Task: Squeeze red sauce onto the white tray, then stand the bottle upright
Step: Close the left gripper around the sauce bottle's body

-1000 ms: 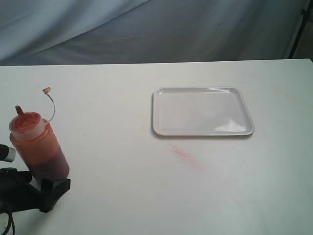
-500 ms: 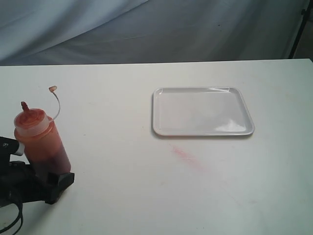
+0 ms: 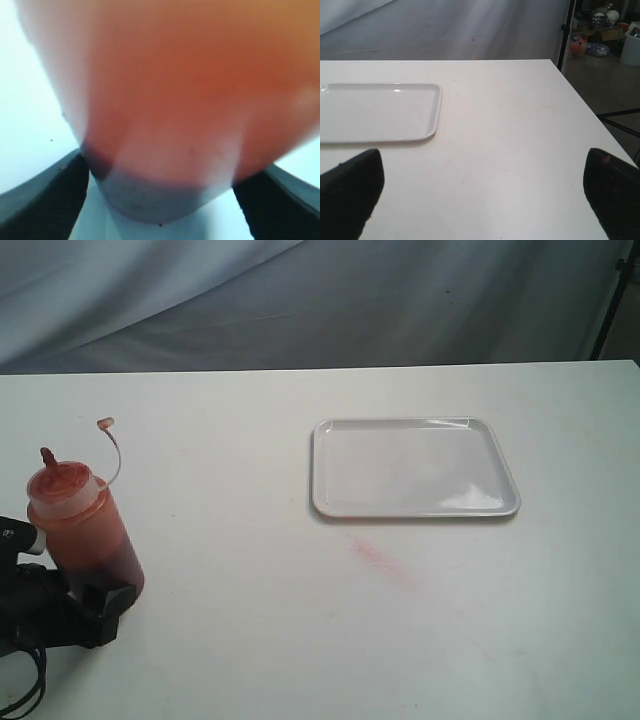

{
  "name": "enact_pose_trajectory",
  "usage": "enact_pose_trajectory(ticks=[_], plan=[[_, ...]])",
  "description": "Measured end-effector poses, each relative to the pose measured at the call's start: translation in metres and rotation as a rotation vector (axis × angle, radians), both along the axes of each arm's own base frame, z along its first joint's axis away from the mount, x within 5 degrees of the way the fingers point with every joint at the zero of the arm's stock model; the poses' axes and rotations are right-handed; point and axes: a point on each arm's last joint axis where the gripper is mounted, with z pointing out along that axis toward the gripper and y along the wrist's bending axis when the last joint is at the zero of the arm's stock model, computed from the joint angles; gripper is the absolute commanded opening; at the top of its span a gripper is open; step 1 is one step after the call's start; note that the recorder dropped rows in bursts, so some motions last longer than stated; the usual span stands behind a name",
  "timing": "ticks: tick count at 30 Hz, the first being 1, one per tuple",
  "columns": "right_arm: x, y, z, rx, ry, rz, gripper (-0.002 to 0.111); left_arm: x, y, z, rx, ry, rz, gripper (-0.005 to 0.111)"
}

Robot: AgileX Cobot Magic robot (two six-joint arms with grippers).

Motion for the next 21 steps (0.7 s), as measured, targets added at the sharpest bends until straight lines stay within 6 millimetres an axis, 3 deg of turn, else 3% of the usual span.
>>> enact_pose_trajectory(ticks=[14,19,21], plan=[[0.0000,0.0000,0.0000,0.000,0.000,0.000,0.105,-0.0001,0.0001,-0.0002,0.002,0.002,-0.001,0.075],[0.0000,0.0000,0.0000,0.000,0.000,0.000,0.105,-0.0012,0.0007,-0.0015,0.011,0.020,0.001,0.104],[0.0000,0.0000,0.0000,0.000,0.000,0.000,0.105,-0.0016,0.0010,-0.0020,0.014,0.026,0.001,0.105]])
